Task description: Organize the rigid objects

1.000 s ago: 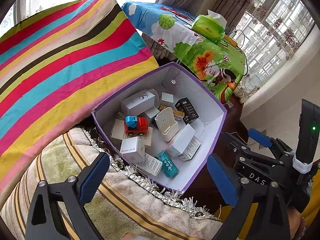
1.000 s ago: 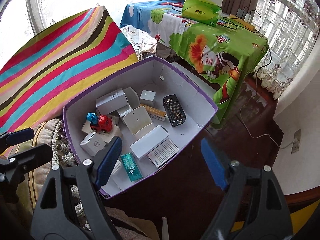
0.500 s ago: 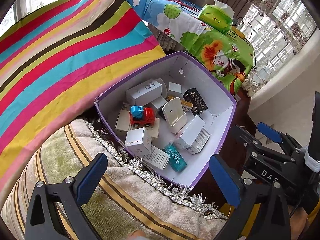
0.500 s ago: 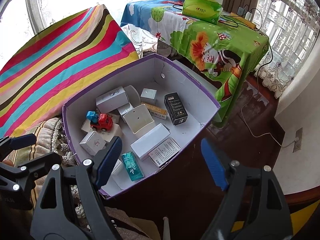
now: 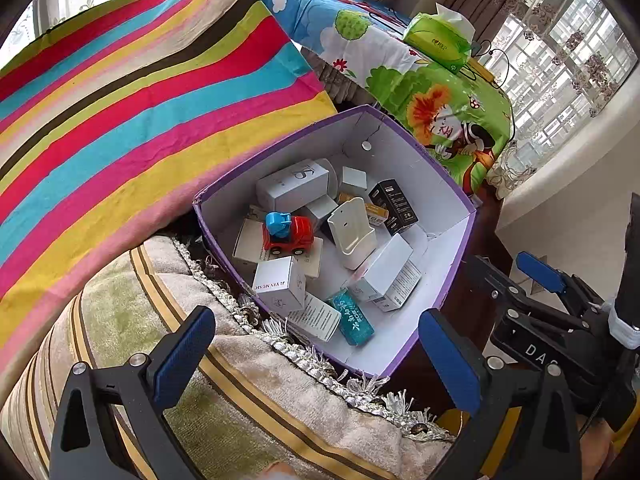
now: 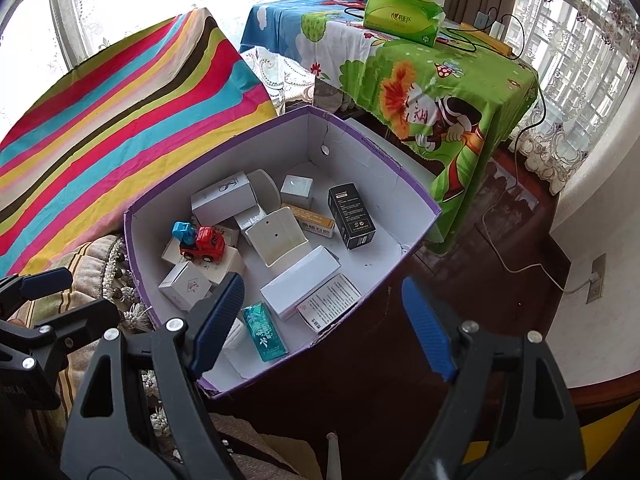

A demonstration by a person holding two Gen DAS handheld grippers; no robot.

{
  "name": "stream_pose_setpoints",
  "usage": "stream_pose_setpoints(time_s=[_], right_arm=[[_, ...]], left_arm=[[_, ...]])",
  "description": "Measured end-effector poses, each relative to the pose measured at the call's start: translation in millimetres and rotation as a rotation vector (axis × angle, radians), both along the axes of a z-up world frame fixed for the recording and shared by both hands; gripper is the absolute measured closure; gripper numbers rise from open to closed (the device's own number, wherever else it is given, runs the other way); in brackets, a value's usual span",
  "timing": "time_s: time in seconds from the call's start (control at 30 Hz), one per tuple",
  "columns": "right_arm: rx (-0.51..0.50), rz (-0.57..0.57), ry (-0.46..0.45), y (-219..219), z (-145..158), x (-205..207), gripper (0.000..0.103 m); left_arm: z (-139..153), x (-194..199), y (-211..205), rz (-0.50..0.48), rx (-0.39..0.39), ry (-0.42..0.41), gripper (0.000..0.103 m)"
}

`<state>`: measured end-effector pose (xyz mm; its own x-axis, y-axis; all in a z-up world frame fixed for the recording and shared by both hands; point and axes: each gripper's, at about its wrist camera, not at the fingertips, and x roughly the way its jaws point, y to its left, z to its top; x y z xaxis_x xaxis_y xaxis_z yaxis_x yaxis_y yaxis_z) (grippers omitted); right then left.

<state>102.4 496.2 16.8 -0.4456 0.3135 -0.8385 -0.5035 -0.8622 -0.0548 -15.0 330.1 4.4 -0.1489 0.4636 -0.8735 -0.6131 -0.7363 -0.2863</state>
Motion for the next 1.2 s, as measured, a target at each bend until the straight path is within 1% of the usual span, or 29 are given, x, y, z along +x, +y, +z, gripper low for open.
stream_pose_setpoints(time_s=[0.3, 0.83, 1.2], right_arm=[[0.001, 0.002, -0.002, -0.3, 0.1, -0.6, 0.02], [0.003, 0.005, -0.001, 1.0, -0.7, -0.7, 0.02], [0.004, 0.006, -0.001, 1.1, -0.6, -0.8, 0.02]], left_arm=[[2.1, 0.1, -0.2, -0.002, 0.023, -0.004, 0.0], [10.1, 7.2, 1.5, -0.019, 0.027, 0.051, 0.0], [11.3, 7.6, 2.1, -0.018, 0.028, 0.056, 0.0]])
